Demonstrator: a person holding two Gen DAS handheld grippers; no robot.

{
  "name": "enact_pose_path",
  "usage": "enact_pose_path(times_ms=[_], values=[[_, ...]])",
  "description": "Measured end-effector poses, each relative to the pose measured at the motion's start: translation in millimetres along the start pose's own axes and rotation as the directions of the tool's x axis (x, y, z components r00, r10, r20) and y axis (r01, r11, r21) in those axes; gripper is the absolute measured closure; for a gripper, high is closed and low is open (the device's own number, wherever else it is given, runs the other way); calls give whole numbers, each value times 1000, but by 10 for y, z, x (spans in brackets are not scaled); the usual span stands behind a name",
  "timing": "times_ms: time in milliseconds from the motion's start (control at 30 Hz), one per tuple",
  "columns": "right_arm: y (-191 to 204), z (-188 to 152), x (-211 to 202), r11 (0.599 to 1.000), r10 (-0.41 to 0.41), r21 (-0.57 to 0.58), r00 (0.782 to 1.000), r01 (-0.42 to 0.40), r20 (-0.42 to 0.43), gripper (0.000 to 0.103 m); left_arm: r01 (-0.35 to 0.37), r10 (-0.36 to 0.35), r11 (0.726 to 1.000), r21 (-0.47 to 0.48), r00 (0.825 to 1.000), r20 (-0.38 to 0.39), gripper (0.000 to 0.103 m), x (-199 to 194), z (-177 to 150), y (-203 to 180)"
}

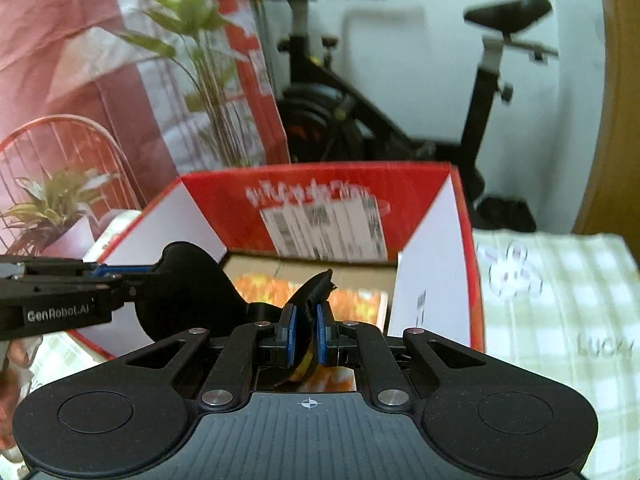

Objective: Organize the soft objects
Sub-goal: 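Lift the black glove into the red box and open both grippers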

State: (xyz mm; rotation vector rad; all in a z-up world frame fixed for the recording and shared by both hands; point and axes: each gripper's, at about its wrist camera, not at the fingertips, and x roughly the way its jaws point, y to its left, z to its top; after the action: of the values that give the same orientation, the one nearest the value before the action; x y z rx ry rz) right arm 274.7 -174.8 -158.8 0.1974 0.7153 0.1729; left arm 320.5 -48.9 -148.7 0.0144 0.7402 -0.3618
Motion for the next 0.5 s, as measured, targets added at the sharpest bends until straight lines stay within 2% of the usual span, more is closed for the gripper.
enact_pose_path(times_ms=[133, 267, 367, 400, 467, 500], values=[[27, -28, 97, 1000, -6, 17, 999, 7, -34, 93, 1, 0, 1000, 10, 999, -42, 87, 56, -37, -4], [54, -44, 108, 999, -4, 32, 999, 5, -36, 93, 1, -1, 1000, 10, 998, -55, 87, 79, -55, 23], [61, -42, 93, 999, -36, 18, 998, 36, -48, 91, 0, 1, 1000, 21, 999, -55, 85, 70, -65, 15], [61, -41, 81, 999, -46, 14, 998, 47, -50, 86, -3, 4, 1000, 26, 999, -52, 82, 52, -65, 20], [56, -43, 47, 997, -71, 9, 996, 72, -50, 80, -13, 15, 999, 39, 999, -47, 61, 19, -45, 16], [64, -46, 23, 997, -79, 5, 996, 80, -47, 78, -19, 21, 999, 43, 999, -39, 42, -18, -43, 19]])
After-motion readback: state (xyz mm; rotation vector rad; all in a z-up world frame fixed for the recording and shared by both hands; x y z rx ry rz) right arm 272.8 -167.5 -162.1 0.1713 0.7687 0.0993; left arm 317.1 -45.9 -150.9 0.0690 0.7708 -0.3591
